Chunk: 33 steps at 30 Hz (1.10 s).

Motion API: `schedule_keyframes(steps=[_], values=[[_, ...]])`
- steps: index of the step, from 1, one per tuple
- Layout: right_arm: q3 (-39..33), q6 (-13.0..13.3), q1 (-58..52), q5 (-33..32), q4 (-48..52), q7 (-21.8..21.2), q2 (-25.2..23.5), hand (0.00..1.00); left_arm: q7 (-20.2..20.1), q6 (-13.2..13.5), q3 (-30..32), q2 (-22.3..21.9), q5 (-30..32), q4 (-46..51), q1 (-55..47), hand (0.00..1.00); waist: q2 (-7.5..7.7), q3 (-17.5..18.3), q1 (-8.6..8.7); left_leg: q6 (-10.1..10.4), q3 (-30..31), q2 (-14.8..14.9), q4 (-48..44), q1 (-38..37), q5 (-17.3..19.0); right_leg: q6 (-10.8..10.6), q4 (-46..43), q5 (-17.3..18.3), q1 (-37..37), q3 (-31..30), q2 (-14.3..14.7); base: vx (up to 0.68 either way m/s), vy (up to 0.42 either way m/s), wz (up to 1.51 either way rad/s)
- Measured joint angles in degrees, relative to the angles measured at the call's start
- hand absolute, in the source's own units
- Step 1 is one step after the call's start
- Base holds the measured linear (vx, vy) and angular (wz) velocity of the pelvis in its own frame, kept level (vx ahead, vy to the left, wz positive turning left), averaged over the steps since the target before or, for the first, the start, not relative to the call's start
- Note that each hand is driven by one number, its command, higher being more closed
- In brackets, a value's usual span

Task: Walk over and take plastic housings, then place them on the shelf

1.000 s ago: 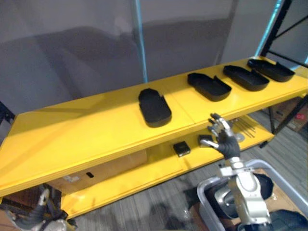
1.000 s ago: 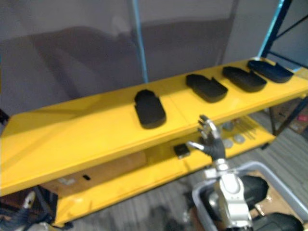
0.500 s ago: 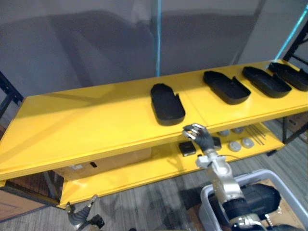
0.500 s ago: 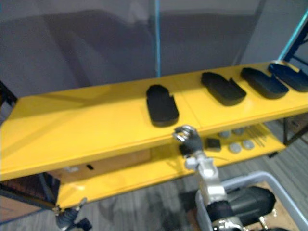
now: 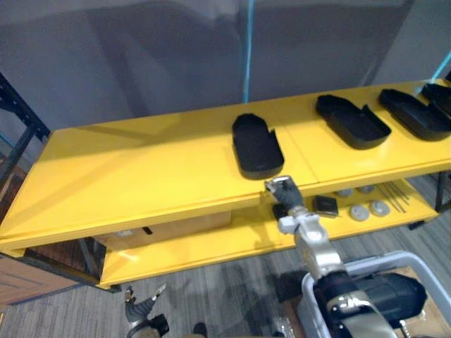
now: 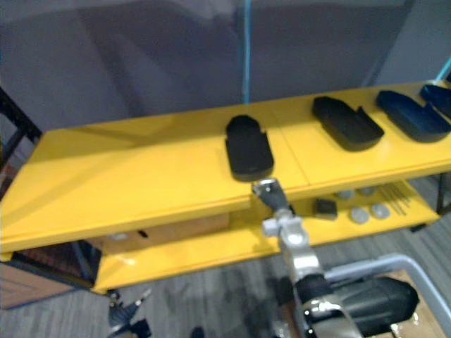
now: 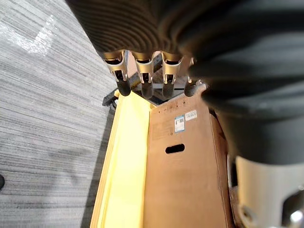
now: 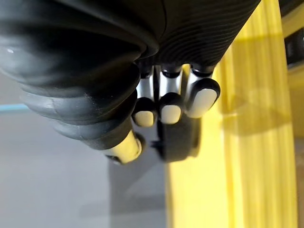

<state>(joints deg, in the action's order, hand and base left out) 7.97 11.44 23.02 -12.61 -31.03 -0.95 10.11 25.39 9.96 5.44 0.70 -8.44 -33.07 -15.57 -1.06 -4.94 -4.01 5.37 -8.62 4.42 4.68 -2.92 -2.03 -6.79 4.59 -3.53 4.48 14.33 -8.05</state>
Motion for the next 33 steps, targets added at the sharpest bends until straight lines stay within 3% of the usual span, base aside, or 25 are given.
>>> schedule_keyframes(steps=[12,22,33], values=[[-1.93,0.61,7.69,-0.07,-7.74,0.54,0.7,1.0,-0.91,0.03,-0.55,0.68,-0.04,-2.14,-0.08,0.0,-0.5,-2.01,-0.22,-0.29,0.49,-0.11,0.31,-0.02,-0.57,-0.14,0.01,-0.04,0.63,1.14,-0.28,-0.02,0.0,0.04],[-2.21,0.59,13.1,-0.12,-14.86,-3.95,2.52,1.0,-0.96,1.3,-1.64,1.01,-0.12,-2.32,0.08,0.0,-1.07,-2.68,-0.53,-0.3,0.83,-0.52,0.28,-0.01,-0.59,-0.29,0.0,-0.13,0.84,1.46,-0.85,0.0,0.001,0.0],[-2.26,0.57,18.56,-0.02,-20.5,-4.81,4.8,1.0,-0.95,1.66,-1.86,1.04,-0.71,-2.64,-0.06,0.0,-2.38,-5.02,-1.45,-0.48,2.14,-0.92,0.27,0.12,-1.14,-0.44,0.01,-0.21,1.52,2.86,-1.08,-0.02,0.001,0.06]])
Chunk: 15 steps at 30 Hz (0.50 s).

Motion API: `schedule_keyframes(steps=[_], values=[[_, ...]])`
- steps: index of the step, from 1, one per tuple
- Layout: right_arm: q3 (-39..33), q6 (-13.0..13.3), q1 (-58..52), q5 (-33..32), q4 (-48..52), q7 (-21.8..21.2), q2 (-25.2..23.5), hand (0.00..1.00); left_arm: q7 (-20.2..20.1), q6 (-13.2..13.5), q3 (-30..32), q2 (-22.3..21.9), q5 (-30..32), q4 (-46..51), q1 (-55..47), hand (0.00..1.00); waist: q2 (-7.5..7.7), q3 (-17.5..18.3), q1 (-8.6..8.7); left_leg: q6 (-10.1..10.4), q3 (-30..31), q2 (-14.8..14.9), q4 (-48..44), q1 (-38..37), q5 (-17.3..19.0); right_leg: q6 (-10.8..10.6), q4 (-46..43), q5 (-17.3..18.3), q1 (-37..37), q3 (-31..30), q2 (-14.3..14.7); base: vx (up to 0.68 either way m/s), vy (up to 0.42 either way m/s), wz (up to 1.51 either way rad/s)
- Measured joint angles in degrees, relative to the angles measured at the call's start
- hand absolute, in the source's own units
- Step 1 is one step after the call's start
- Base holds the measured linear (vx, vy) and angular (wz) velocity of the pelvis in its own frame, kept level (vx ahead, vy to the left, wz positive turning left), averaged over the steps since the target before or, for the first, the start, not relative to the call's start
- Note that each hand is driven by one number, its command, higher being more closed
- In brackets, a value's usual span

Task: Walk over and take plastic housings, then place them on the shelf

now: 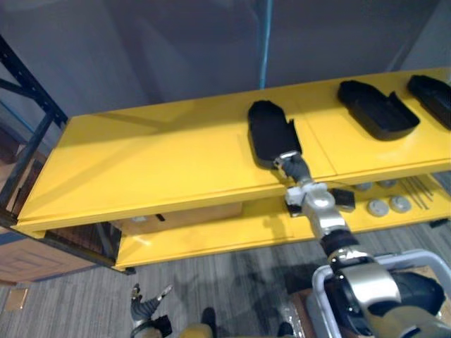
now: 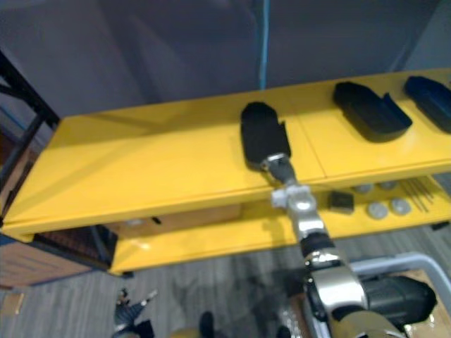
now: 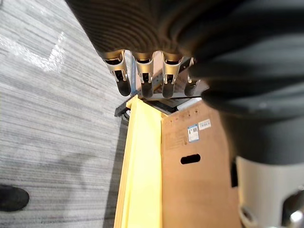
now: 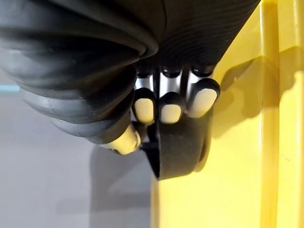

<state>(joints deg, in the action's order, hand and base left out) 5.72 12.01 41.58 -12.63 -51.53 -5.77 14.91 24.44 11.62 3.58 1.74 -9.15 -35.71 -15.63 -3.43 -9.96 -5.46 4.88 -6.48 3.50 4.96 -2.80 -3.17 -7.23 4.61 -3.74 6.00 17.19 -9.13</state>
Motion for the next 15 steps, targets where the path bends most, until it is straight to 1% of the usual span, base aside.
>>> schedule_keyframes(steps=[3,8,13,15], values=[[-0.09,0.07,1.82,0.0,-1.71,-0.51,0.68,1.0,0.0,0.24,-0.21,0.0,-0.05,-0.45,0.06,0.0,-0.27,-0.15,0.01,0.0,0.1,-0.08,-0.03,0.02,0.0,0.0,0.0,0.0,0.0,0.03,-0.13,0.0,0.0,0.0],[-1.72,0.36,3.69,0.31,-3.92,-0.79,1.55,1.0,-0.01,0.5,-0.56,-0.06,-0.09,-0.49,0.03,0.0,-1.32,-0.73,-0.01,-0.01,0.67,-0.17,-0.1,0.04,-0.02,-0.02,-0.01,-0.01,0.09,0.24,-0.28,0.0,0.0,0.0],[-1.73,0.55,4.01,0.6,-4.46,-0.77,2.59,1.0,-0.02,0.53,-1.67,-0.05,-1.81,-1.12,-0.14,0.0,-1.57,-0.84,-0.06,0.04,0.93,-0.21,-0.25,0.06,-0.06,-0.03,-0.01,-0.01,0.11,0.48,-0.31,0.0,0.0,0.0],[-1.78,0.63,5.15,1.2,-5.65,-0.78,2.94,1.0,-0.05,0.52,-2.37,-0.15,-1.86,-1.47,-0.13,0.0,-2.01,-1.08,-0.06,0.1,0.95,-0.26,-0.25,0.06,-0.1,-0.09,-0.01,-0.05,0.11,0.5,-0.37,0.0,0.0,0.0]])
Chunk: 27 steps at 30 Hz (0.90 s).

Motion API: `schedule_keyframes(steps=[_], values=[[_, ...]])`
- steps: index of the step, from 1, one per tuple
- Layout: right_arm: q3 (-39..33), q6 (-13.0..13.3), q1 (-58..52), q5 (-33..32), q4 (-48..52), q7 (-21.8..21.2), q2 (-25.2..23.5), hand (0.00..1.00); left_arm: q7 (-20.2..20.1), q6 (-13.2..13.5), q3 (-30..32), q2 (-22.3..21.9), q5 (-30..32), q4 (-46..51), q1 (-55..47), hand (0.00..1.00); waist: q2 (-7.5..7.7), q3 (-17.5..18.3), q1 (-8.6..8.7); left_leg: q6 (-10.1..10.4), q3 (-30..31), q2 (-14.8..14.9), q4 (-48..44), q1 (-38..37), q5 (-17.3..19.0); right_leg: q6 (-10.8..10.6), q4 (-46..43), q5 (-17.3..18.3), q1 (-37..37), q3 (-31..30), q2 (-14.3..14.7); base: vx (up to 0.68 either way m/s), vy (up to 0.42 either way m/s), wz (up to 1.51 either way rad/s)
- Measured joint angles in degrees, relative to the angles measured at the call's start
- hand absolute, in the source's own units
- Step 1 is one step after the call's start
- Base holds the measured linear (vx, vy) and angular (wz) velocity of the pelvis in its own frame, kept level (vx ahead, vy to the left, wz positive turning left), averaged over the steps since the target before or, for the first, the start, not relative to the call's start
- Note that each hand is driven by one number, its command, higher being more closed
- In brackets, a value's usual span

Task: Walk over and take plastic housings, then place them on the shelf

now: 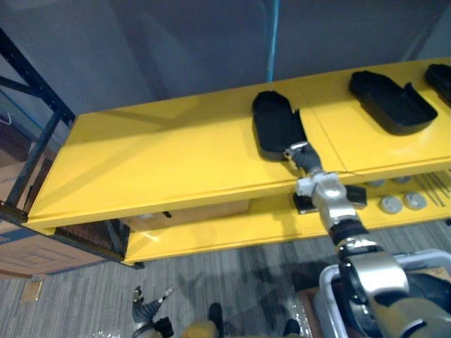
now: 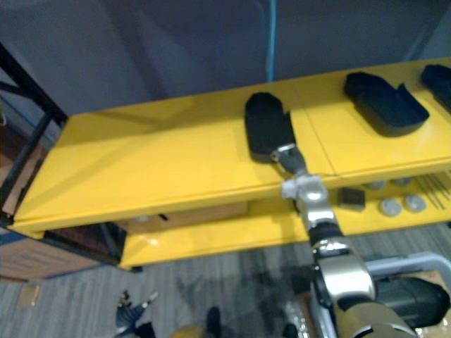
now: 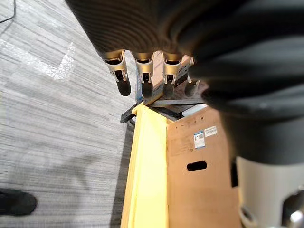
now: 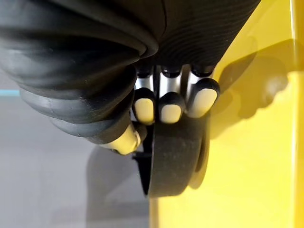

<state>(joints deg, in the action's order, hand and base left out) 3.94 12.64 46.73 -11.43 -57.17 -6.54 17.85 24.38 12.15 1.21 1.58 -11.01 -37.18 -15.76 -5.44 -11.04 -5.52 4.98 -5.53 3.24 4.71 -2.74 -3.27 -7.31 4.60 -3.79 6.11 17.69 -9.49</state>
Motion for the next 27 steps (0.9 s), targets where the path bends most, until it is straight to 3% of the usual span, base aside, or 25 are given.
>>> schedule_keyframes(steps=[9,15,21,23,27], values=[[-1.31,0.29,2.42,0.89,-2.03,-0.95,1.39,1.0,-0.25,0.26,-0.04,-0.03,-0.32,-0.05,-0.14,0.0,-1.02,-0.34,-0.07,0.06,0.38,-0.02,-0.02,0.83,-0.25,-0.01,0.0,0.0,-0.22,0.81,-0.02,0.0,-0.001,0.04],[-0.53,3.42,2.41,1.49,-1.25,-0.31,1.68,1.0,-0.81,1.53,-0.05,-0.13,-0.3,-0.04,-0.08,0.0,-1.38,-0.5,-0.02,0.09,0.1,0.12,-0.02,0.8,-0.24,-0.01,0.0,0.0,-0.34,0.53,0.09,0.0,-0.002,-0.02],[2.76,3.04,-5.45,1.01,18.83,3.16,1.25,1.0,-0.92,2.05,-0.13,-0.12,-0.29,0.05,0.54,0.0,-1.16,-0.47,0.22,0.44,-1.6,0.94,-0.02,0.73,0.05,0.08,-0.01,-0.1,-1.29,-1.31,0.77,0.0,-0.012,-0.15],[2.85,1.69,-10.65,0.98,27.4,4.22,-0.51,1.0,-0.93,2.19,-0.12,-0.12,-0.3,0.13,0.64,0.0,-0.76,-0.27,0.27,0.59,-2.89,1.42,-0.02,0.77,0.17,0.22,-0.01,-0.2,-2.04,-2.5,1.18,0.02,-0.027,-0.27],[4.0,-2.03,-26.24,1.0,46.13,4.76,-3.4,1.0,-0.85,2.27,0.06,-0.07,-0.25,0.68,0.81,0.0,1.38,0.98,2.08,0.93,-5.23,2.28,-0.02,0.74,0.7,0.55,-0.01,-0.33,-3.58,-5.06,2.09,0.02,-0.029,-0.31]])
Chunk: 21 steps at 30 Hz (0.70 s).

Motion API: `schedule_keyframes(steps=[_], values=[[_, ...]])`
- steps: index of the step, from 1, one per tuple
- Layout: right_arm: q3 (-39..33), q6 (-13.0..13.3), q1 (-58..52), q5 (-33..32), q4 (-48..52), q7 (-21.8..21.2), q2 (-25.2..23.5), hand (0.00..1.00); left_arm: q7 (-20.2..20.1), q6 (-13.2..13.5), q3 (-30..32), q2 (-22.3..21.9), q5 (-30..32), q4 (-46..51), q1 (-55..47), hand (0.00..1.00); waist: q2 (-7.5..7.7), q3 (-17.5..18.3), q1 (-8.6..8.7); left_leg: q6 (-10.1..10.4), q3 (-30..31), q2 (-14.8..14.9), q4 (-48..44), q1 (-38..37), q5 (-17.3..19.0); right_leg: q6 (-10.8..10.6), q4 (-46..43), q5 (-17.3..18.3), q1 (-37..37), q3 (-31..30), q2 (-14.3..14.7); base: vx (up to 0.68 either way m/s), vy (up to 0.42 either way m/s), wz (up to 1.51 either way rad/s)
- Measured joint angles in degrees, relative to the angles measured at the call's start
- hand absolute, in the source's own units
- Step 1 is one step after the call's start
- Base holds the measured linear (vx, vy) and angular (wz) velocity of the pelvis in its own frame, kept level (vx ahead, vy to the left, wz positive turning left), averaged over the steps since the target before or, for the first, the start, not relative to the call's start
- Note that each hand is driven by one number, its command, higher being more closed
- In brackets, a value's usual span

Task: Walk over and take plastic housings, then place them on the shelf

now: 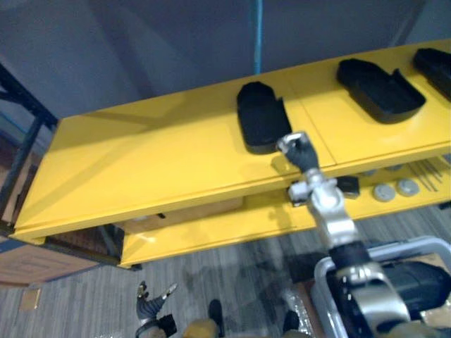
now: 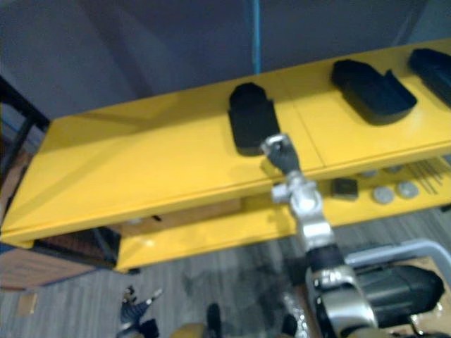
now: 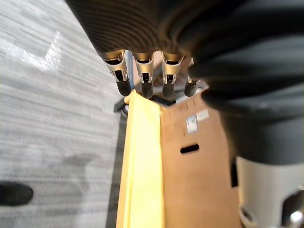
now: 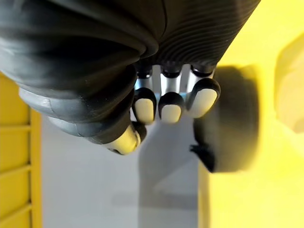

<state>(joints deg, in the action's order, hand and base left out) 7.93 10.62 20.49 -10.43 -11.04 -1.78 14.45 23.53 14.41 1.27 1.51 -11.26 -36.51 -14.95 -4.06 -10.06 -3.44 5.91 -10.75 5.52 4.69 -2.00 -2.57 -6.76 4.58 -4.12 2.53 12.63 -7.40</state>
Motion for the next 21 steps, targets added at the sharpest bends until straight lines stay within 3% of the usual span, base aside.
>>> schedule_keyframes(steps=[1,2,4,8,14,16,18,19,21], values=[[0.12,-0.54,-4.3,-0.01,5.19,0.09,-0.15,1.0,0.1,0.01,0.12,0.03,0.01,0.0,0.33,0.0,0.94,0.53,0.7,0.1,-1.09,0.32,0.0,-0.03,0.13,0.21,0.0,-0.14,-0.55,-0.99,0.3,0.01,-0.03,-0.46],[0.07,-0.72,-6.3,-0.04,7.58,0.22,-0.27,0.0,0.27,0.02,0.17,0.04,0.06,0.0,0.47,0.0,1.4,0.79,1.21,0.18,-1.38,0.46,0.0,-0.08,0.19,0.25,0.0,-0.17,-0.7,-1.39,0.42,0.01,-0.027,-0.42],[-0.13,-0.83,-13.08,-0.68,14.99,0.32,-0.43,0.0,0.9,0.04,0.17,0.18,0.12,-0.12,1.06,0.0,3.14,1.86,2.61,0.62,-2.98,1.15,0.01,-0.97,0.56,0.67,0.0,-0.23,-1.05,-3.13,1.09,0.01,-0.027,-0.39],[-2.63,-0.89,-21.17,-1.19,20.82,0.39,-1.51,0.0,2.31,0.13,0.13,0.13,0.44,-0.22,2.88,0.0,4.8,3.71,3.94,0.76,-5.25,1.8,0.02,-1.0,0.67,1.23,0.0,-0.55,-2.37,-5.07,1.86,-0.02,-0.024,-0.29],[-5.26,-2.45,-34.12,-2.09,21.71,0.32,-5.47,0.0,3.07,0.1,0.36,-0.09,-0.31,-1.04,3.71,0.0,4.48,5.31,4.8,0.92,-7.13,1.89,0.23,-1.24,0.78,1.43,0.0,-0.82,-3.25,-6.9,2.23,-0.02,-0.007,-0.16],[-5.72,-2.35,-36.7,-2.07,20.98,0.47,-7.64,0.0,2.84,0.03,0.77,-0.11,-3.12,-1.31,3.51,0.0,4.21,5.81,5.78,0.95,-7.21,1.9,0.23,-1.22,0.8,1.48,0.0,-0.86,-3.31,-6.97,2.35,0.0,0.0,0.0],[-6.62,-1.41,-37.34,-1.75,19.41,0.97,-8.64,0.0,2.23,-0.02,1.14,-0.09,-6.55,-1.8,3.53,0.0,4.19,6.2,5.92,1.0,-7.41,1.93,0.23,-1.32,0.84,1.51,0.0,-0.88,-3.33,-7.18,2.45,0.0,-0.004,-0.12],[-9.46,2.09,-37.02,-0.05,14.35,5.57,-9.99,0.0,0.27,-0.06,2.62,0.05,-9.03,-3.21,3.31,0.0,4.54,7.07,5.81,1.09,-8.49,1.86,0.26,-1.93,1.23,1.48,0.01,-0.89,-3.33,-8.14,2.45,0.01,0.006,-0.2],[-11.24,2.68,-35.46,0.04,10.48,7.19,-10.63,0.0,-1.28,-0.37,2.63,0.21,-10.93,-4.17,3.79,0.0,5.1,8.27,5.8,1.15,-8.54,1.85,0.27,-1.99,1.45,1.47,0.0,-0.89,-3.29,-8.08,2.45,0.0,0.005,-0.09]])
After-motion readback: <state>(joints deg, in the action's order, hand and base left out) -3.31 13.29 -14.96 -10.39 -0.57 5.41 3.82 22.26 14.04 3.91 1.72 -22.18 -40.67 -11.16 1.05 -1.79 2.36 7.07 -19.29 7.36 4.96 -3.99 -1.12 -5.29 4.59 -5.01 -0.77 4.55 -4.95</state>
